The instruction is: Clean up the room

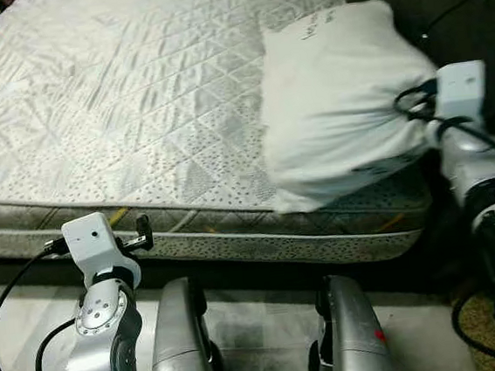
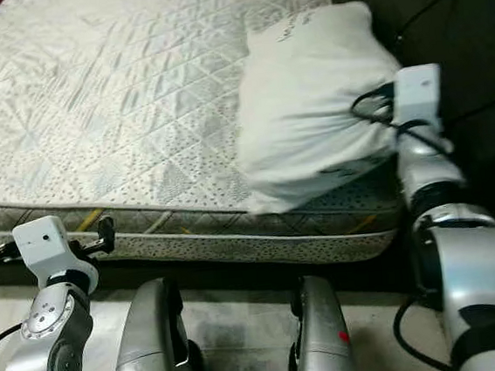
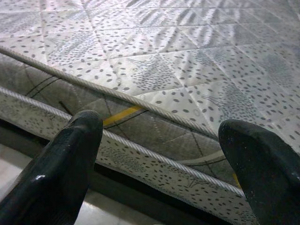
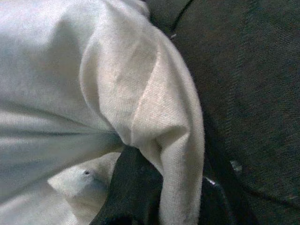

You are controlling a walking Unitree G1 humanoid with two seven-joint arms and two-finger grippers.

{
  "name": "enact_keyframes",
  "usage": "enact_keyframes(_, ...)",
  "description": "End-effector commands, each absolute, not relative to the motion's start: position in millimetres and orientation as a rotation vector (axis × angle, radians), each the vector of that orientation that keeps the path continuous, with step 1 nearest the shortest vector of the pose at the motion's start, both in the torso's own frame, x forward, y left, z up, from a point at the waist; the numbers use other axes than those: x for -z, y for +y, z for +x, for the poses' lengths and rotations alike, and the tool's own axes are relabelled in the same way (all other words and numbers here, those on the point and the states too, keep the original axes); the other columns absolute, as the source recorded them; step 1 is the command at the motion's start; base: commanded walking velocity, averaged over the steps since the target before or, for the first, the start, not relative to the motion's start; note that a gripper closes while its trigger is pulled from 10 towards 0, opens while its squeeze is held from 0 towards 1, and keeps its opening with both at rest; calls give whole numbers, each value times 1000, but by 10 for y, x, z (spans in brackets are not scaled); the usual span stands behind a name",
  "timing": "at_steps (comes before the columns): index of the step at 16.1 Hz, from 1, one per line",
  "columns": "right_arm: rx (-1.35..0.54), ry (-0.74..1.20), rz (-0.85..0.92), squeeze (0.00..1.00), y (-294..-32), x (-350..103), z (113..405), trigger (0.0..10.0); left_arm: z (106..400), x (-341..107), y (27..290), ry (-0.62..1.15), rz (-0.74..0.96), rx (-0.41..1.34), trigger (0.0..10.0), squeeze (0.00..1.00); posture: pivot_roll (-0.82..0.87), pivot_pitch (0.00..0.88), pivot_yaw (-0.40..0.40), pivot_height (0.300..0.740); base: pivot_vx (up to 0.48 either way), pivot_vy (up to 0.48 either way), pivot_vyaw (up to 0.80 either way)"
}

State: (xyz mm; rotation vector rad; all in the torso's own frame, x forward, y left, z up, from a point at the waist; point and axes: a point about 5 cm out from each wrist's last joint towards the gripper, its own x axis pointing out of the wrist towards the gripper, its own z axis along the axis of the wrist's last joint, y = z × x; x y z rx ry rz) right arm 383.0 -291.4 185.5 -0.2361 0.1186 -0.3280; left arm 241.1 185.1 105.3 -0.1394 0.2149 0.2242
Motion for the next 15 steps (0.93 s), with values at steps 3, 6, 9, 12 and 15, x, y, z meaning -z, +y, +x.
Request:
enact_keyframes(3, 485, -66, -193, 0, -3216, -2321, 3780, 0, 2399, -1040, 1864, 214, -133, -236, 10000, 0, 3, 12, -39, 546, 0, 0, 0)
enact_keyframes(6, 460, 87, -156, 0, -3132, -1701, 3654, 0, 2371, -998, 1837, 226, -145, -237, 10000, 0, -1, 12, -47, 546, 0, 0, 0)
enact_keyframes(9, 390, 207, -137, 824, -2868, -1265, 3590, 10000, 2409, -987, 1830, 233, -145, -226, 10000, 0, -6, 0, -45, 546, 0, 0, 0)
enact_keyframes(12, 370, 201, -142, 1000, -2766, -1247, 3611, 10000, 2449, -1009, 1842, 216, -136, -232, 10000, 0, -3, 0, -46, 546, 0, 0, 0)
enact_keyframes(15, 370, 186, -138, 1000, -2762, -1318, 3650, 10000, 2467, -1014, 1856, 209, -135, -240, 10000, 0, -1, 0, -50, 546, 0, 0, 0)
